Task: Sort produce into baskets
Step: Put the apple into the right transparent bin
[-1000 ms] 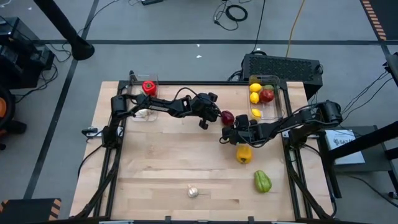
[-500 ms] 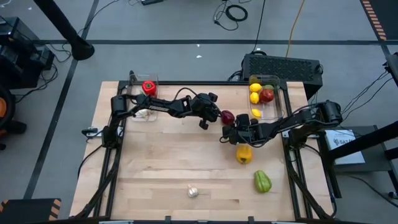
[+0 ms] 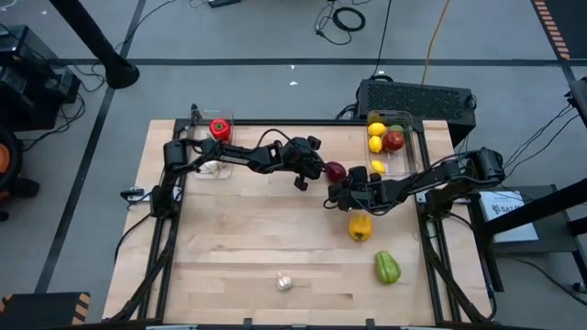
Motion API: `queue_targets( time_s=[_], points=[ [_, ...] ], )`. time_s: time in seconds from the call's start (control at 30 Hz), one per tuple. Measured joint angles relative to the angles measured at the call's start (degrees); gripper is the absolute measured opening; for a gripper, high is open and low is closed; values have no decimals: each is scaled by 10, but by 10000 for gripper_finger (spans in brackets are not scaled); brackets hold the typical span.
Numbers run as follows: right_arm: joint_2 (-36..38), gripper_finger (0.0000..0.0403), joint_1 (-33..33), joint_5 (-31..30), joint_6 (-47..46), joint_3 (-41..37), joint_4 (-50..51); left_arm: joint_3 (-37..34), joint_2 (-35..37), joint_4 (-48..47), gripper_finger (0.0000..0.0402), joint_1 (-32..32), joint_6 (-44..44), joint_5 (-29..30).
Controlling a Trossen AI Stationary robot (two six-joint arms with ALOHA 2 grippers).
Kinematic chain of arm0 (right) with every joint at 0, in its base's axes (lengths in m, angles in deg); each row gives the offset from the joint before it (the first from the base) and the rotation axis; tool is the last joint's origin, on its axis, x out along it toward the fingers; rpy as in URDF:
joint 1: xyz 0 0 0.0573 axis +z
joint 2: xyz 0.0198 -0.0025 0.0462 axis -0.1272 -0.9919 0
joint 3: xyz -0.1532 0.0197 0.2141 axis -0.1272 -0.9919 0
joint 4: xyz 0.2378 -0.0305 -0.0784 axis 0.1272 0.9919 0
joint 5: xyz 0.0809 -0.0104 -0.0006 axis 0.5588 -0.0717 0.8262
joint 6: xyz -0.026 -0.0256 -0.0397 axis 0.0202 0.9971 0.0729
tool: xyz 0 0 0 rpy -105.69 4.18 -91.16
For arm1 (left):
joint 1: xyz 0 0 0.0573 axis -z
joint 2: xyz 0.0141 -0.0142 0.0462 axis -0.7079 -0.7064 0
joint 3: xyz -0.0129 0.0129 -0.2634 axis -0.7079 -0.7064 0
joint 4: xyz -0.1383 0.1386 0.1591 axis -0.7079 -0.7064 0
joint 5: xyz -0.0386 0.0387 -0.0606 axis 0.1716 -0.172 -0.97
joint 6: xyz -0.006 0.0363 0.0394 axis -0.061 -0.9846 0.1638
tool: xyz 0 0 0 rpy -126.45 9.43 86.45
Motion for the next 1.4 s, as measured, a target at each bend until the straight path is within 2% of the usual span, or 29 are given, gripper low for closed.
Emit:
queue_targets(
  time_s=[0.23, 0.43, 1.2, 1.3, 1.4],
  points=[
    [0, 5, -1, -5, 30, 0, -2, 0, 0, 0, 31, 0, 0, 0],
    [0, 2, -2, -3, 50, 0, -4, 0, 0, 0, 31, 0, 0, 0],
    [0, 0, 12, 88, 106, 28, 9, 0, 0, -16, 31, 0, 0, 1],
    [9, 0, 15, 103, 118, 28, 15, 0, 0, -27, 31, 0, -5, 24],
    [31, 0, 14, 117, 136, 28, 22, 0, 5, -55, 31, 0, -24, 72]
  ],
)
